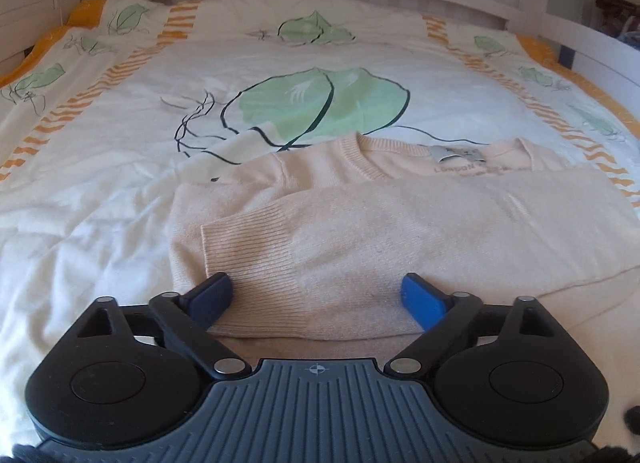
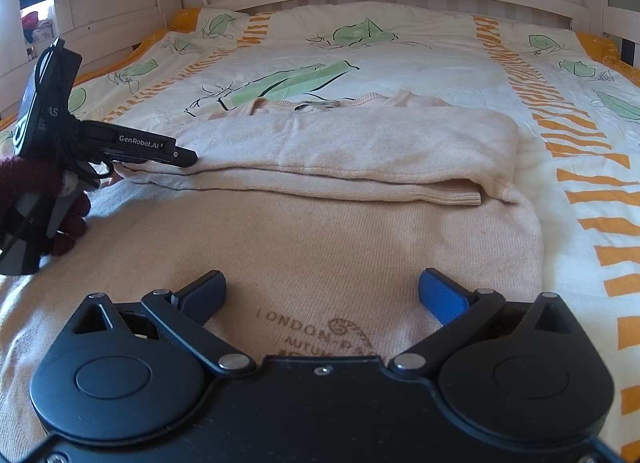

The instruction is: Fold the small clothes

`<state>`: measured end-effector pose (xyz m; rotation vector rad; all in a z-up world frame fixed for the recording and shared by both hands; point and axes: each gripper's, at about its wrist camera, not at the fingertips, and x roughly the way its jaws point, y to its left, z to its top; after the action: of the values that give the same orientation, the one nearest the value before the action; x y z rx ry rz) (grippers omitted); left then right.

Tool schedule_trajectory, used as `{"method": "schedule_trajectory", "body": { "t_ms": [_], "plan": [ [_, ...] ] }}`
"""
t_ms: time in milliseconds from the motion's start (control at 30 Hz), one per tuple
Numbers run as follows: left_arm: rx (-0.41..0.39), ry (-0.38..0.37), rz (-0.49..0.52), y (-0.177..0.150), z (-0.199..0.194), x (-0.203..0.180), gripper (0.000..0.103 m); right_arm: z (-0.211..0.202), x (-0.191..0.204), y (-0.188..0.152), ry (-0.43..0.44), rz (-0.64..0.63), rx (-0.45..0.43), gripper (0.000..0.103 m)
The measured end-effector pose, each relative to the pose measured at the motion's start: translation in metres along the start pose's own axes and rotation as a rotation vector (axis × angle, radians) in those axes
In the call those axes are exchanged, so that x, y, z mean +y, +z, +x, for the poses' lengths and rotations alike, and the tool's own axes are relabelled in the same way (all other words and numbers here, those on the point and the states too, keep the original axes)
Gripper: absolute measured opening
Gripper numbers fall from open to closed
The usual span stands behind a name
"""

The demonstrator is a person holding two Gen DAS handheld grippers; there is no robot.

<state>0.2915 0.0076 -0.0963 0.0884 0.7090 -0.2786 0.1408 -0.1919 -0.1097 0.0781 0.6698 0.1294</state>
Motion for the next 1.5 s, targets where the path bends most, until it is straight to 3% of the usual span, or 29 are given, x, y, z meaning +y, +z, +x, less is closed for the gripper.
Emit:
{"method": "schedule_trajectory", "body": {
  "t_ms": [333, 467, 533, 600, 700, 800, 933, 1033, 1067, 1100, 1133, 1300, 1433, 1467, 1500],
  "plan": [
    [-0.067, 0.021, 0.008, -0.010, -0.001, -0.004, 0.099, -0.009, -0.004, 0.006, 0.006, 0.037, -0.019, 0.101],
    [-0.065, 0.017, -0.005, -0.011, 0.002, -0.002, 0.102, -0.032, -0.029, 0.034, -0.023, 0.156, -0.158, 0.101],
    [-0.065, 0.014, -0.009, -0.011, 0.002, -0.001, 0.103, -0.030, -0.052, 0.058, -0.056, 0.186, -0.184, 0.101],
    [-0.067, 0.015, -0.008, -0.011, 0.002, -0.001, 0.103, -0.017, -0.079, 0.078, -0.076, 0.217, -0.172, 0.100],
    [-0.068, 0.021, -0.002, -0.012, 0.002, -0.002, 0.103, 0.009, -0.116, 0.100, -0.091, 0.275, -0.130, 0.086],
    [-0.069, 0.030, 0.004, -0.012, 0.003, -0.003, 0.103, 0.038, -0.143, 0.107, -0.099, 0.338, -0.069, 0.081],
    [-0.069, 0.035, 0.009, -0.012, 0.004, -0.004, 0.103, 0.066, -0.156, 0.101, -0.084, 0.388, 0.014, 0.071],
    [-0.069, 0.035, 0.009, -0.012, 0.004, -0.004, 0.103, 0.073, -0.155, 0.096, -0.082, 0.398, 0.013, 0.066],
    [-0.069, 0.034, 0.008, -0.012, 0.004, -0.004, 0.103, 0.074, -0.155, 0.096, -0.074, 0.410, 0.012, 0.059],
    [-0.069, 0.034, 0.009, -0.012, 0.004, -0.004, 0.103, 0.073, -0.156, 0.097, -0.060, 0.428, 0.015, 0.040],
    [-0.070, 0.034, 0.009, -0.012, 0.004, -0.004, 0.103, 0.073, -0.155, 0.098, -0.067, 0.429, 0.014, 0.012],
    [-0.070, 0.034, 0.009, -0.012, 0.004, -0.004, 0.103, 0.063, -0.146, 0.101, -0.204, 0.323, 0.017, 0.012],
    [-0.070, 0.036, 0.010, -0.012, 0.004, -0.004, 0.103, 0.068, -0.150, 0.092, -0.206, 0.327, 0.015, 0.012],
    [-0.070, 0.036, 0.011, -0.012, 0.004, -0.004, 0.103, 0.067, -0.150, 0.092, -0.203, 0.329, 0.007, 0.017],
    [-0.070, 0.036, 0.012, -0.012, 0.004, -0.004, 0.103, 0.065, -0.150, 0.093, -0.210, 0.333, 0.000, 0.031]
  ]
}}
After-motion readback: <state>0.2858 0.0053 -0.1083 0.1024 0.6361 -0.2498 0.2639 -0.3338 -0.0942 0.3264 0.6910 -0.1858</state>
